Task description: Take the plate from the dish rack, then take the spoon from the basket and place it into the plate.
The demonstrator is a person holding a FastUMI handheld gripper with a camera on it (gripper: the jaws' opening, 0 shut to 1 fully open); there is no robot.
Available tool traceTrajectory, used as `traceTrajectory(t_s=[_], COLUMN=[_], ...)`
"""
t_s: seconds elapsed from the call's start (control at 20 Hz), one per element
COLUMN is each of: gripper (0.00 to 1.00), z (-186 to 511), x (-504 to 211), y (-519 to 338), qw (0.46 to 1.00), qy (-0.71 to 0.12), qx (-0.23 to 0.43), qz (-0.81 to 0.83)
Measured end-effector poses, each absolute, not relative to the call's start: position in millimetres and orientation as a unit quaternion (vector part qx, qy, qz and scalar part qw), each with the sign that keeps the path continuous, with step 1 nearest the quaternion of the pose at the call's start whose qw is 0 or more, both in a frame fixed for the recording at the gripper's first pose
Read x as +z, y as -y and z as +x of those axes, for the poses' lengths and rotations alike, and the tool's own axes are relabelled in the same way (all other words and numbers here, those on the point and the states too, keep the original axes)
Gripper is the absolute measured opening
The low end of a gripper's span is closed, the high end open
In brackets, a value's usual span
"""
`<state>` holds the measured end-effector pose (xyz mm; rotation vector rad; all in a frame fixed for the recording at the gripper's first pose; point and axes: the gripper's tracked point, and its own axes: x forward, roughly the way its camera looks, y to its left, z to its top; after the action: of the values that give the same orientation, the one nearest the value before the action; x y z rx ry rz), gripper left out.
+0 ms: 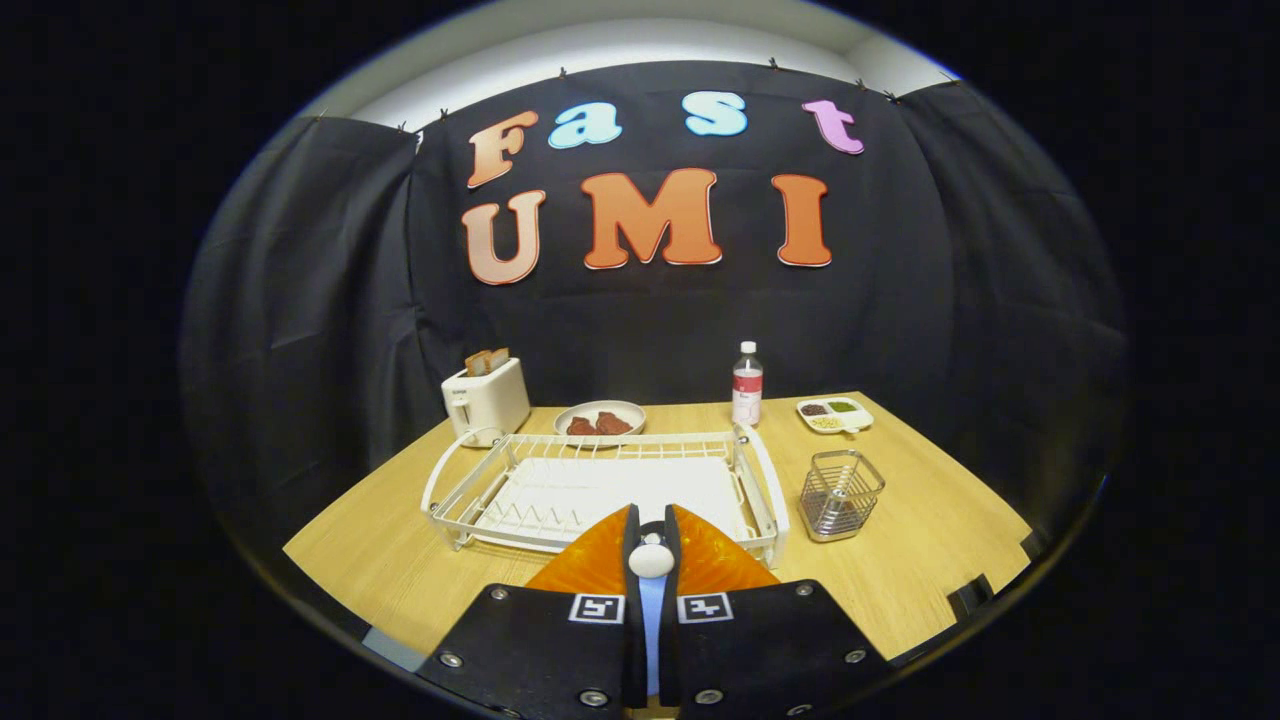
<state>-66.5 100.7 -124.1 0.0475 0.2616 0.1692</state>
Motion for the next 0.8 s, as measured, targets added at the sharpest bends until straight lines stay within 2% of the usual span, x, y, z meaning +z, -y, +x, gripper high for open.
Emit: traceTrajectory(t_s=[0.8], gripper=[0.05], z=[-68], x=[-212], y=[-154], qw=[0.972], qy=[-0.193], qx=[0.133], qz=[0.014])
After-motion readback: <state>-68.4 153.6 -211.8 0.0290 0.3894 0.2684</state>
